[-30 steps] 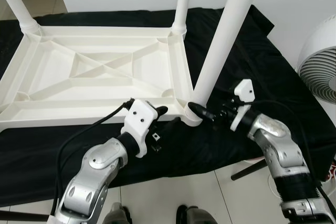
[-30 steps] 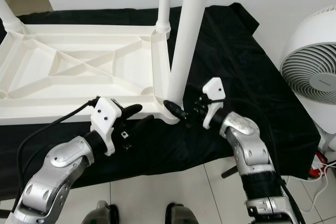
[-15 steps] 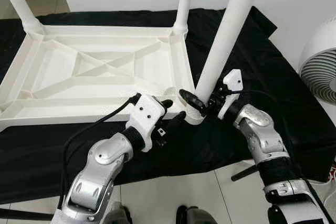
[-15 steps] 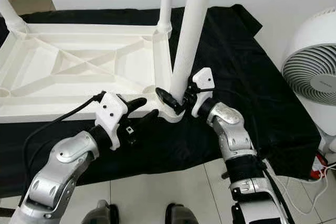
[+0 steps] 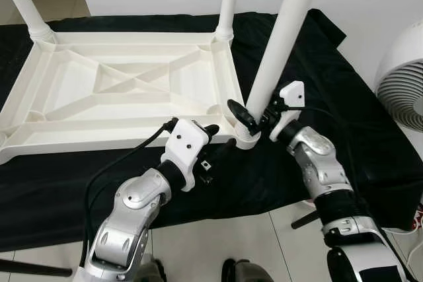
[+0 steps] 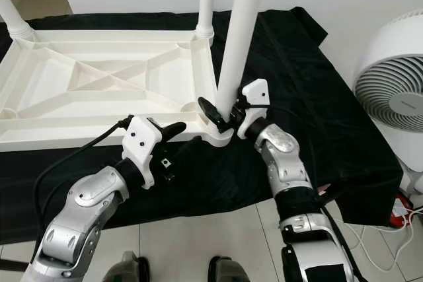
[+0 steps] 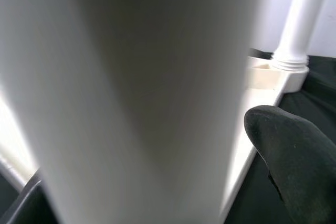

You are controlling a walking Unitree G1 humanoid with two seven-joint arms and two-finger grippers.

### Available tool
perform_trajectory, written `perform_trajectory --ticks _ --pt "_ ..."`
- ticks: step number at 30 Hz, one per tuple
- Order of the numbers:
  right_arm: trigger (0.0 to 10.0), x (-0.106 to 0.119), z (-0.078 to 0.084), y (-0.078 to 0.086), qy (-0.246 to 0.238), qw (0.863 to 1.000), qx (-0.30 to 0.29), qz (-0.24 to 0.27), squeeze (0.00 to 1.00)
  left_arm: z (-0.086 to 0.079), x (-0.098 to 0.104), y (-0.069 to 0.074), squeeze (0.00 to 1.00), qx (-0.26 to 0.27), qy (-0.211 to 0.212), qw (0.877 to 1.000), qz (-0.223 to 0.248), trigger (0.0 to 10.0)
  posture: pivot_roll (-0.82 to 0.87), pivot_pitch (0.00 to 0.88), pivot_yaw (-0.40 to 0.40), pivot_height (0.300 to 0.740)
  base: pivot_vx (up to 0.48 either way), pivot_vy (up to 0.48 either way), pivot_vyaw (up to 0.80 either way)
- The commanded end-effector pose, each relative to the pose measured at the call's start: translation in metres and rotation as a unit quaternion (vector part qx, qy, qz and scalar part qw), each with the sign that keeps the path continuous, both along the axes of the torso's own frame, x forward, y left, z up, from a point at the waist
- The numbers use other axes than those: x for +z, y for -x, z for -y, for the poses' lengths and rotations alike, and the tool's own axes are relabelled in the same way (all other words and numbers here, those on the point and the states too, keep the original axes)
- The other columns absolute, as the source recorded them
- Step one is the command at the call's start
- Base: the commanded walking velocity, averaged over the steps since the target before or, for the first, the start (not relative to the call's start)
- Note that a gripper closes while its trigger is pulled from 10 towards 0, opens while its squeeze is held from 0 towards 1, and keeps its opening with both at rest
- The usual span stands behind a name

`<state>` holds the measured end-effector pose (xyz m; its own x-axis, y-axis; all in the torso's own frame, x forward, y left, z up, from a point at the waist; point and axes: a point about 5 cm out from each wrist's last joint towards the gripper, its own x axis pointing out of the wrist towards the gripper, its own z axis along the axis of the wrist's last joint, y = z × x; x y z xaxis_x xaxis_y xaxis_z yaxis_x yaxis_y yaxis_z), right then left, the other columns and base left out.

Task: Building children table

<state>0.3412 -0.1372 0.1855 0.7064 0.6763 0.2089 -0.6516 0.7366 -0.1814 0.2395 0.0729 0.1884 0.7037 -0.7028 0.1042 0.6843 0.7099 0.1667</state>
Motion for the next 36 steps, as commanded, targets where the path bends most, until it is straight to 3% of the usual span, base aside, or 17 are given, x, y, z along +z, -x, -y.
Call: perform_trajectory --ticks 1,3,11,17,18,19,20,21,22,23,24,30,33,36 --pt "10.0 -0.005 0.000 0.003 0.008 1.000 0.011 -0.008 0.00 -0.005 -0.003 -0.004 0.00 0.070 0.011 0.997 -0.002 10.0 0.00 0.131 -0.023 0.740 0.000 0.000 0.00" --pt "10.0 -0.010 0.000 0.010 0.029 0.999 0.035 -0.014 0.00 -0.004 -0.004 -0.003 0.00 0.061 0.012 0.998 -0.006 10.0 -0.01 0.135 -0.019 0.740 0.000 0.000 0.00" --pt "10.0 -0.014 0.012 0.017 0.046 0.998 0.039 -0.012 0.00 -0.013 -0.020 0.007 0.00 0.040 -0.016 0.999 -0.022 10.0 -0.02 0.134 -0.009 0.740 0.000 0.000 0.00" --pt "10.0 -0.012 0.016 0.016 0.050 0.998 0.035 -0.007 0.00 -0.017 -0.022 0.008 0.00 0.039 -0.005 0.999 -0.019 10.0 -0.02 0.131 -0.010 0.740 0.000 0.000 0.00" --pt "8.9 -0.011 0.017 0.016 0.051 0.998 0.036 -0.005 0.00 -0.017 -0.022 0.008 0.00 0.038 -0.002 0.999 -0.019 10.0 -0.02 0.131 -0.010 0.740 0.000 0.000 0.00" --pt "8.9 -0.011 0.017 0.016 0.051 0.998 0.036 -0.005 0.00 -0.017 -0.022 0.008 0.00 0.038 -0.002 0.999 -0.019 10.0 -0.02 0.131 -0.010 0.740 0.000 0.000 0.00" --pt "4.3 -0.010 0.017 0.015 0.052 0.998 0.039 -0.004 0.00 -0.016 -0.021 0.008 0.00 0.036 -0.001 0.999 -0.015 10.0 -0.02 0.131 -0.010 0.740 0.000 0.000 0.00" --pt "3.3 -0.009 0.017 0.015 0.053 0.998 0.041 -0.003 0.00 -0.016 -0.021 0.008 0.00 0.037 0.000 0.999 -0.013 10.0 -0.02 0.131 -0.010 0.740 0.000 0.000 0.00" --pt "1.3 -0.008 0.017 0.015 0.054 0.998 0.041 -0.003 0.00 -0.015 -0.022 0.008 0.00 0.038 0.000 0.999 -0.014 10.0 -0.02 0.131 -0.010 0.740 0.000 0.000 0.00" --pt "1.3 -0.008 0.017 0.015 0.054 0.998 0.041 -0.003 0.00 -0.015 -0.022 0.008 0.00 0.038 0.000 0.999 -0.014 10.0 -0.02 0.131 -0.010 0.740 0.000 0.000 0.00" --pt "0.0 -0.008 0.017 0.015 0.054 0.998 0.042 -0.008 0.00 -0.015 -0.023 0.008 0.00 0.042 -0.005 0.999 -0.010 10.0 -0.02 0.131 -0.010 0.740 0.000 0.000 0.00" --pt "0.0 -0.012 0.018 0.017 0.047 0.998 0.027 -0.020 0.00 -0.014 -0.022 0.008 0.00 0.050 -0.006 0.999 -0.005 10.0 0.00 0.130 -0.027 0.740 0.000 0.000 0.00" --pt "0.0 -0.015 0.016 0.017 0.047 0.999 0.000 -0.027 0.00 -0.013 -0.023 0.007 0.00 0.056 -0.010 0.998 -0.003 10.0 0.00 0.128 -0.031 0.740 0.000 0.000 0.00" --pt "0.0 -0.025 0.010 0.020 0.041 0.996 -0.065 -0.051 0.00 -0.011 -0.023 0.006 0.00 0.055 -0.008 0.998 -0.002 10.0 -0.01 0.122 -0.031 0.740 0.000 0.000 0.00"
